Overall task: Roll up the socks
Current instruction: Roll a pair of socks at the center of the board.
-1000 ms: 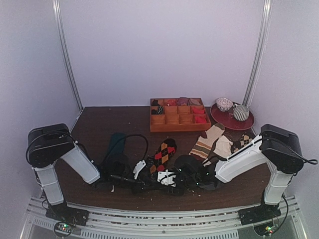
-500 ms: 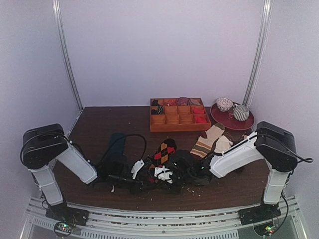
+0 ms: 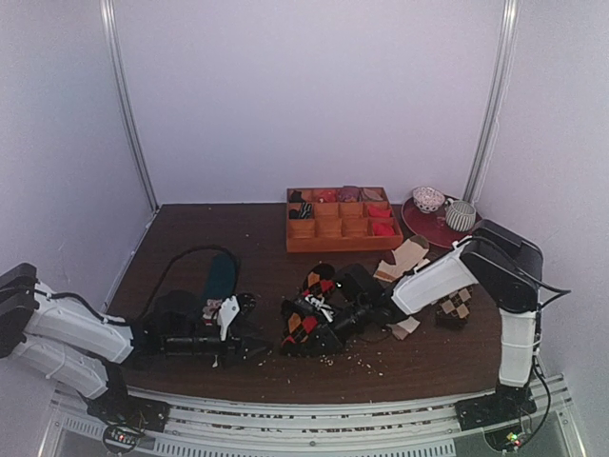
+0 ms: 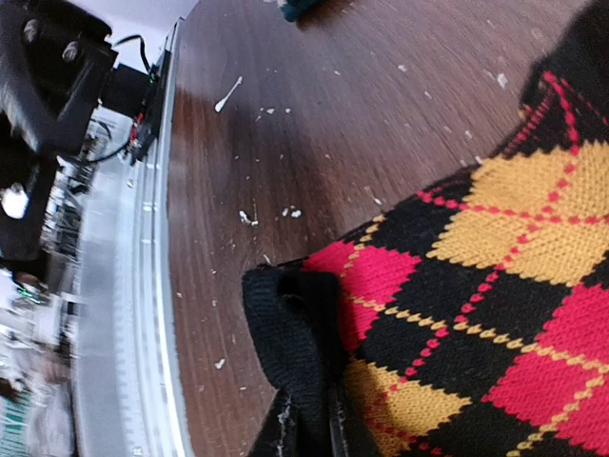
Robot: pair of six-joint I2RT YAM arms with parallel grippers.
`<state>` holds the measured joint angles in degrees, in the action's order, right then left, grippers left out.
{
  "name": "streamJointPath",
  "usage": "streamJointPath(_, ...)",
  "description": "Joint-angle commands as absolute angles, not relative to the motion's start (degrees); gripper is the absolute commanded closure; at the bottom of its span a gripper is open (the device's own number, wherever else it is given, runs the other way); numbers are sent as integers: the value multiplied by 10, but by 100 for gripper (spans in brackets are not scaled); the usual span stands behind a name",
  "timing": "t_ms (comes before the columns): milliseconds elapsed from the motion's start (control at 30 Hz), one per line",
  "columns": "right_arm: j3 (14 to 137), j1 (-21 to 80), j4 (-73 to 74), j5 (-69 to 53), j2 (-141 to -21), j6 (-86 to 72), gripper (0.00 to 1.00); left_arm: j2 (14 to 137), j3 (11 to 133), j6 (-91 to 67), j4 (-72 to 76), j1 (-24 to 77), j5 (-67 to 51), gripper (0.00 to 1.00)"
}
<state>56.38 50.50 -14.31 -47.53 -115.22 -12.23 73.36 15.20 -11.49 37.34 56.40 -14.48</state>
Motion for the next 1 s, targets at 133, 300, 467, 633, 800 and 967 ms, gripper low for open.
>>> streamJointPath(133,570,475,5,-549,-1212,-252,90,862,177,-34,466,577,-147,64)
streamJointPath(300,586,465,47,-538,-1223,-245,91,920,203,17,510,585,-143,65)
streamJointPath(467,580,466,31,-545,-1222,-258,91,969,194,69,591,587,-158,65)
streamJointPath(633,586,470,38,-550,-1222,-251,90,989,185,104,636,590,-175,63)
streamJointPath(800,605,474,65,-549,-1223,-235,91,1002,194,115,624,595,-194,68)
streamJointPath(967,614,479,80,-549,-1223,-221,91,1032,208,114,612,600,-203,69)
